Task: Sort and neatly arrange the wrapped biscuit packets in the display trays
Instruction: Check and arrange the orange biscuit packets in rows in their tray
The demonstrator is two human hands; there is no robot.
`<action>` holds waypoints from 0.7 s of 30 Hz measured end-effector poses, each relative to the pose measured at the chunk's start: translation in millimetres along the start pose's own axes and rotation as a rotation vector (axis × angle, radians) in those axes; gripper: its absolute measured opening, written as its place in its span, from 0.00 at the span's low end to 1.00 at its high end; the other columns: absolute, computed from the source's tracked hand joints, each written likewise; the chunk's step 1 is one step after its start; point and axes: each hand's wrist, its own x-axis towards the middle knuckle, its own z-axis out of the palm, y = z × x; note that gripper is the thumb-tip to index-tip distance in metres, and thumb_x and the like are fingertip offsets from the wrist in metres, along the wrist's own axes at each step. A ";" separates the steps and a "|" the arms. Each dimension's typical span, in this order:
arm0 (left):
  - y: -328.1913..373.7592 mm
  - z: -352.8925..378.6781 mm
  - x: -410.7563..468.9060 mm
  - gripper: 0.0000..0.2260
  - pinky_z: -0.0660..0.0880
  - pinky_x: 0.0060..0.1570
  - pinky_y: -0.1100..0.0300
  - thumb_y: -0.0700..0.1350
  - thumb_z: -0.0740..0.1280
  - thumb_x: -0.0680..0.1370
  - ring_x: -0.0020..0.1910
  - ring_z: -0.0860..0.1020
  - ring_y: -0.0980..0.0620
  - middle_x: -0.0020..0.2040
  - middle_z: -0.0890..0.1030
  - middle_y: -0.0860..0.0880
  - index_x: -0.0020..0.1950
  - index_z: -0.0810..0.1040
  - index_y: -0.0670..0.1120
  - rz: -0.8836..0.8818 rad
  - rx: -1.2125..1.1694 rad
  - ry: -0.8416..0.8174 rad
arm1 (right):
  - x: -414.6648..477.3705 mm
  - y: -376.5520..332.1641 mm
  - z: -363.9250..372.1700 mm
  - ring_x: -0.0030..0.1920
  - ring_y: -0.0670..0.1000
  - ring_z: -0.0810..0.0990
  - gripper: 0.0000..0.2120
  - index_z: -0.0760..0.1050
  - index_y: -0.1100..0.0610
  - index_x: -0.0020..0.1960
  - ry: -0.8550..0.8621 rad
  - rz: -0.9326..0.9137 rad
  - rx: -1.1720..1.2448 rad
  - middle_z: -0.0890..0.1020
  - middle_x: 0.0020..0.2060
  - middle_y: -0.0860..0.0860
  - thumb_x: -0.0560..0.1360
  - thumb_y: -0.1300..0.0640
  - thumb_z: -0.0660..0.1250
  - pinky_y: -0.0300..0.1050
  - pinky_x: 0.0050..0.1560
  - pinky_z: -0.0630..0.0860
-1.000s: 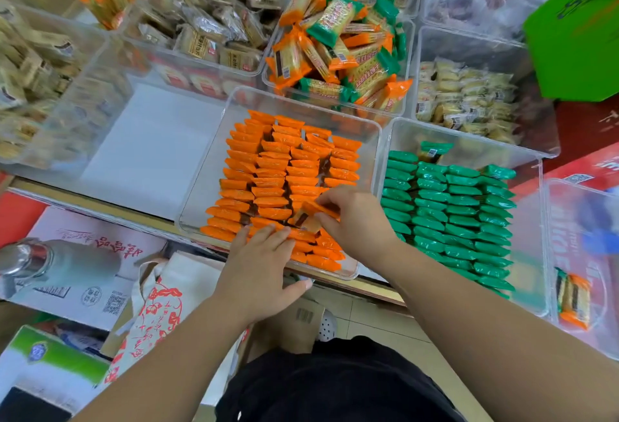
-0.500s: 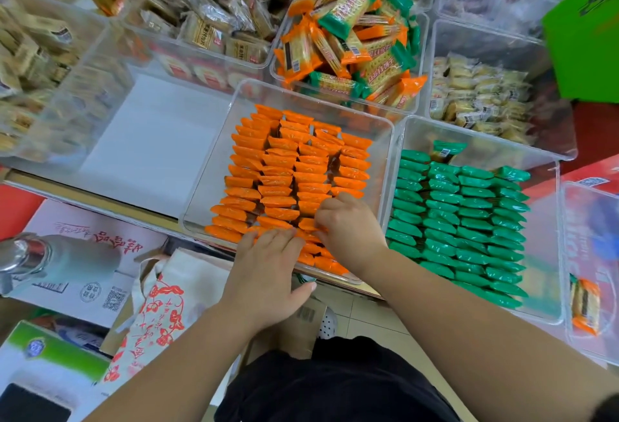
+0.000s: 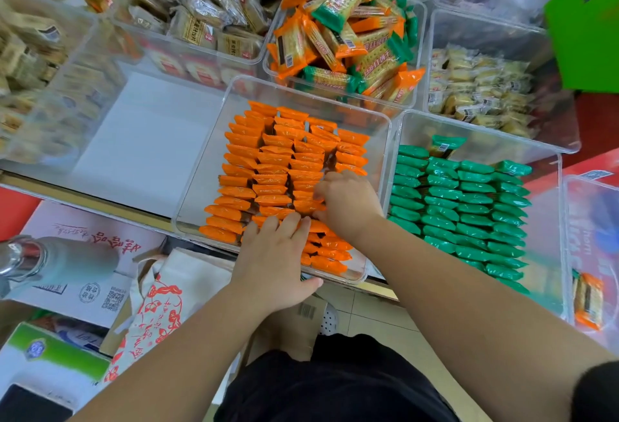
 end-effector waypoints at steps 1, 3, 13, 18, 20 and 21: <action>0.4 0.6 1.2 0.44 0.64 0.68 0.44 0.74 0.60 0.70 0.68 0.66 0.46 0.75 0.63 0.51 0.79 0.57 0.52 0.001 0.003 0.000 | 1.3 -2.0 0.7 0.60 0.56 0.74 0.10 0.80 0.51 0.56 0.012 -0.021 -0.027 0.80 0.55 0.50 0.77 0.49 0.69 0.50 0.57 0.71; 0.9 0.0 3.0 0.42 0.65 0.67 0.46 0.74 0.61 0.70 0.68 0.67 0.46 0.74 0.65 0.51 0.78 0.60 0.52 0.001 0.000 0.002 | 0.7 -4.3 2.0 0.60 0.55 0.74 0.07 0.81 0.52 0.53 0.053 -0.056 -0.056 0.79 0.53 0.50 0.78 0.53 0.66 0.50 0.55 0.71; 0.2 -1.5 7.0 0.40 0.64 0.70 0.46 0.73 0.59 0.72 0.71 0.66 0.48 0.78 0.65 0.53 0.77 0.64 0.51 0.048 -0.033 -0.029 | -39.5 18.6 -46.3 0.48 0.54 0.78 0.06 0.77 0.52 0.45 0.208 0.071 0.268 0.82 0.45 0.50 0.77 0.50 0.70 0.50 0.45 0.76; 0.7 -4.3 11.9 0.43 0.62 0.70 0.45 0.75 0.57 0.71 0.72 0.64 0.46 0.79 0.63 0.52 0.78 0.63 0.50 0.047 0.013 -0.079 | -74.5 37.7 -59.5 0.42 0.52 0.79 0.07 0.78 0.54 0.41 0.327 0.228 0.496 0.81 0.39 0.48 0.74 0.53 0.74 0.50 0.42 0.77; 0.8 -7.4 14.2 0.43 0.61 0.70 0.45 0.75 0.59 0.70 0.72 0.64 0.46 0.79 0.64 0.53 0.77 0.65 0.50 0.044 0.021 -0.090 | -88.9 43.0 -61.5 0.41 0.50 0.79 0.07 0.78 0.54 0.41 0.371 0.272 0.562 0.81 0.38 0.47 0.73 0.54 0.75 0.49 0.42 0.76; 1.0 -8.9 15.2 0.44 0.61 0.70 0.45 0.75 0.60 0.69 0.72 0.64 0.46 0.78 0.64 0.53 0.77 0.65 0.50 0.040 0.027 -0.100 | -95.8 44.4 -61.6 0.40 0.49 0.79 0.07 0.79 0.54 0.41 0.382 0.287 0.592 0.81 0.37 0.47 0.73 0.54 0.75 0.47 0.41 0.75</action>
